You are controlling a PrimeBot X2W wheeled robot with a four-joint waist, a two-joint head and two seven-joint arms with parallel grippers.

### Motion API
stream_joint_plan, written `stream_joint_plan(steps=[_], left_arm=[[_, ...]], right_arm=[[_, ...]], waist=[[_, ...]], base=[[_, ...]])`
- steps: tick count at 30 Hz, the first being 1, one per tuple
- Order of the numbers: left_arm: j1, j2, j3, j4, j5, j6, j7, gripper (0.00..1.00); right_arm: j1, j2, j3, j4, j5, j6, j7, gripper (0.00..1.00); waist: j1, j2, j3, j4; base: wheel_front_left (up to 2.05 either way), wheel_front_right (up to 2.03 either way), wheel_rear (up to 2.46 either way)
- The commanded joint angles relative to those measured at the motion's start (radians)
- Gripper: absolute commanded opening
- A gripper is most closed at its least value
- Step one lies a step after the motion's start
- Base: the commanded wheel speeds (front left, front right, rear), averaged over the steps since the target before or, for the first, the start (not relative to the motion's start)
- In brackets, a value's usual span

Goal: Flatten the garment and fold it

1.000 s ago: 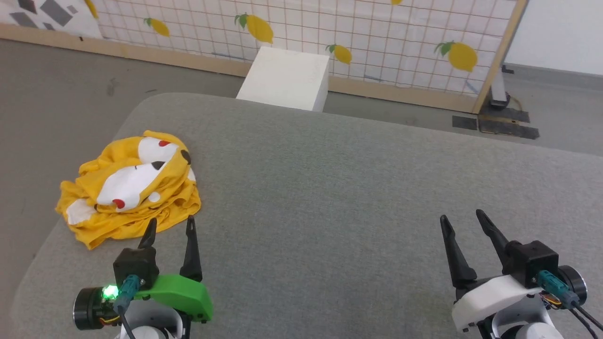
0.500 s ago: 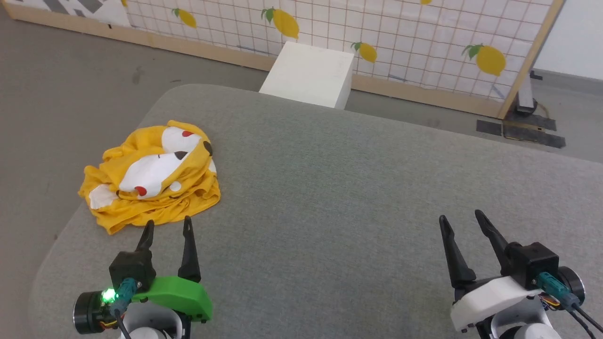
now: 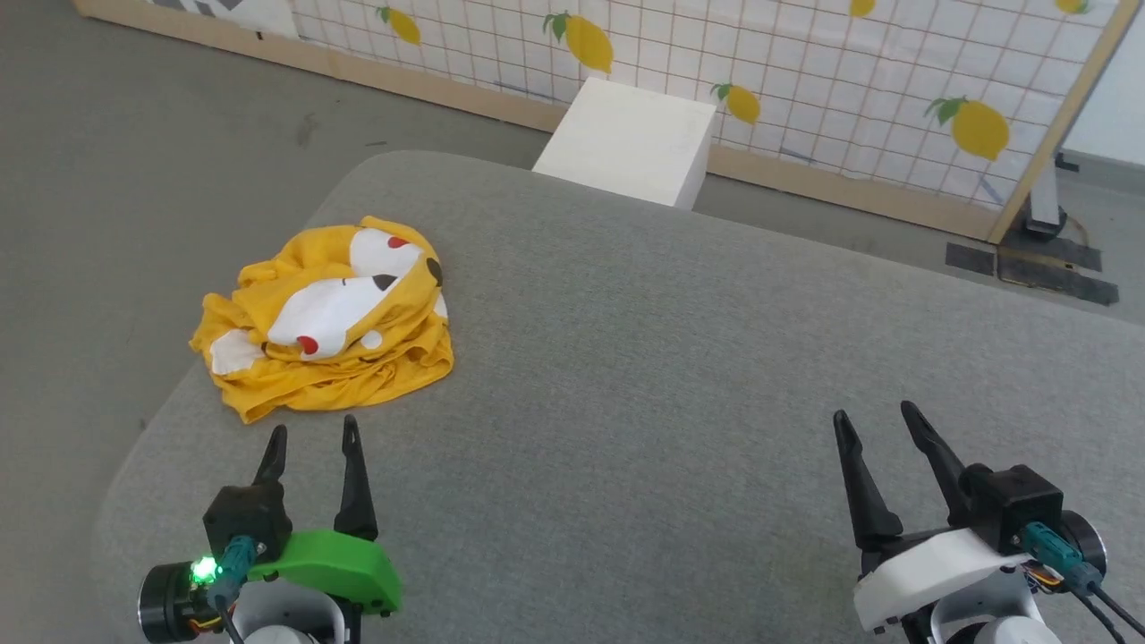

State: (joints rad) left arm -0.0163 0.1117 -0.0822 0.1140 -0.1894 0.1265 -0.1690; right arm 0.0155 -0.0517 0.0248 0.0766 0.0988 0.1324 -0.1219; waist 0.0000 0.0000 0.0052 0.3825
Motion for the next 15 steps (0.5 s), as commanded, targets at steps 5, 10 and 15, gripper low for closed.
stream_joint_plan(steps=[5, 10, 15], left_arm=[[-0.007, 0.013, -0.012, 0.01, -0.028, 0.018, -0.017, 1.0], [-0.006, 0.02, -0.014, 0.017, -0.042, 0.03, -0.027, 1.0], [-0.007, 0.026, -0.023, 0.025, -0.06, 0.044, -0.041, 1.0]], right_arm=[[-0.015, 0.001, 0.002, 0.008, 0.017, -0.001, -0.016, 1.0], [-0.016, 0.001, 0.006, 0.012, 0.025, -0.001, -0.024, 1.0], [-0.018, 0.001, 0.01, 0.022, 0.032, -0.001, -0.036, 1.0]], waist=[[0.0, 0.0, -0.002, 0.031], [0.0, 0.0, -0.003, 0.052], [0.0, 0.0, -0.003, 0.083]], base=[[0.0, 0.0, 0.0], [0.0, 0.0, 0.0], [0.0, 0.0, 0.0]])
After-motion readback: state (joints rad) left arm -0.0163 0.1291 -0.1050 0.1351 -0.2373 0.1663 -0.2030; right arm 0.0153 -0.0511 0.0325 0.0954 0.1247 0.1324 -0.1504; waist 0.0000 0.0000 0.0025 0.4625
